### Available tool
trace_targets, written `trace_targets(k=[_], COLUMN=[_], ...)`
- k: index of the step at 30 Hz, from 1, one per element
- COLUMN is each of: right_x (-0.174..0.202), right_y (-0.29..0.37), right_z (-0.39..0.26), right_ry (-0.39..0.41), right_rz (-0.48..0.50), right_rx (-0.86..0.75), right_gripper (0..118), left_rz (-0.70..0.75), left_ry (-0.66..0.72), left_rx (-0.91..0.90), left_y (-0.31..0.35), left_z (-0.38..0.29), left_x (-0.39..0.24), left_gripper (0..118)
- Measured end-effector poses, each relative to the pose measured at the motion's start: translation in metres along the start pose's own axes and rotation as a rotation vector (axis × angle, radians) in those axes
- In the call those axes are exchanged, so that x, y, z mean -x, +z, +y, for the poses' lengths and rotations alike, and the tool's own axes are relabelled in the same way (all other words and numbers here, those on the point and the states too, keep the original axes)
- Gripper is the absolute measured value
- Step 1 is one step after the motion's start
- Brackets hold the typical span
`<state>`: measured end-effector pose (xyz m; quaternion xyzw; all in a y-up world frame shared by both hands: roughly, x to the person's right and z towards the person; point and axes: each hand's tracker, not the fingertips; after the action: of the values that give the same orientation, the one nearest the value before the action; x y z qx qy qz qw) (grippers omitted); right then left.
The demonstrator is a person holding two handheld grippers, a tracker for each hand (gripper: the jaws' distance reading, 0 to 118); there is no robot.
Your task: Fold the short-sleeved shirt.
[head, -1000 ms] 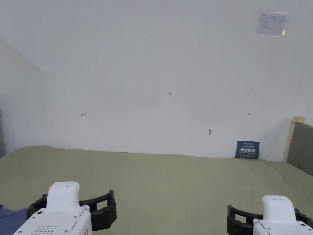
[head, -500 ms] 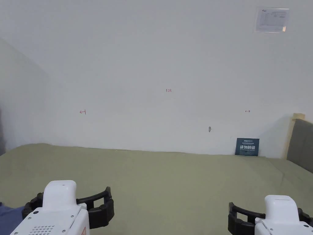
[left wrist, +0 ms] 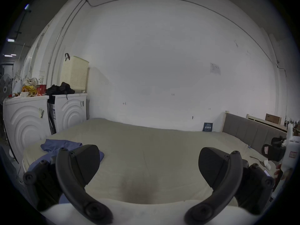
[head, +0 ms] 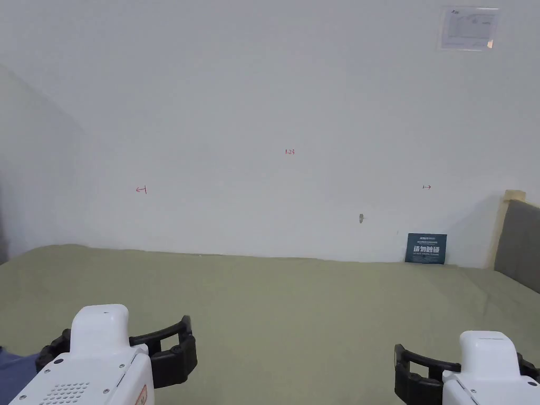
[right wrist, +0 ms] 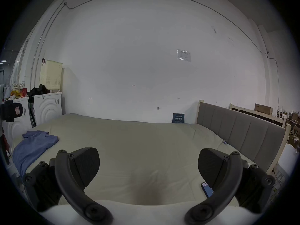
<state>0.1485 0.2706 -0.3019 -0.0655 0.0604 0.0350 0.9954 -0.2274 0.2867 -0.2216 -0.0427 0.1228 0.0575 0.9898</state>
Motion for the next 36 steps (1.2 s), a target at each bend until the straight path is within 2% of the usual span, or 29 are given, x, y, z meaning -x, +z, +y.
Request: trace_targets(k=[6,9,24,26,27,28,29,30,31,33,35,36], right_x=[0.0,-0.001,0.0,0.0,0.0,0.0,0.0,0.001,0.002,0.002,0.001,0.004], right_y=[-0.001,0.0,-0.01,-0.01,-0.01,-0.009,-0.008,-0.006,-0.004,-0.003,-0.002,0.0], right_z=[0.0,0.002,0.006,0.005,0.005,0.004,0.001,-0.004,-0.009,-0.026,-0.036,-0.039], right_ry=[0.008,-0.012,0.015,0.021,0.027,0.045,0.075,0.11,0.111,0.088,0.03,0.044], right_rz=[-0.019,-0.019,-0.017,-0.02,-0.023,-0.022,0.001,0.027,0.006,-0.013,0.039,0.023], right_rx=[-0.006,-0.02,-0.003,0.001,0.008,0.018,0.031,0.036,0.034,0.046,0.111,0.106], right_gripper=[118,118,118,117,112,101,78,22,0,0,0,0], left_rz=[-0.005,-0.008,-0.005,0.005,0.007,0.014,0.026,0.047,0.087,0.091,0.046,0.053], left_ry=[-0.041,-0.042,-0.052,-0.053,-0.057,-0.066,-0.078,-0.096,-0.127,-0.111,-0.073,-0.084], left_rx=[-0.013,-0.033,0.016,0.013,0.015,0.009,-0.016,-0.025,-0.025,-0.029,0.021,0.036], left_y=[0.002,0.003,-0.009,-0.011,-0.01,-0.009,-0.006,-0.003,-0.001,0.008,0.013,0.015], left_z=[0.004,0.004,0.003,0.0,-0.002,-0.005,-0.009,-0.014,-0.019,-0.043,-0.058,-0.064], left_x=[-0.003,-0.003,-0.005,-0.004,-0.002,-0.002,-0.002,-0.003,-0.006,-0.012,-0.012,-0.013], left_gripper=[118,118,118,118,118,115,102,46,0,0,0,0])
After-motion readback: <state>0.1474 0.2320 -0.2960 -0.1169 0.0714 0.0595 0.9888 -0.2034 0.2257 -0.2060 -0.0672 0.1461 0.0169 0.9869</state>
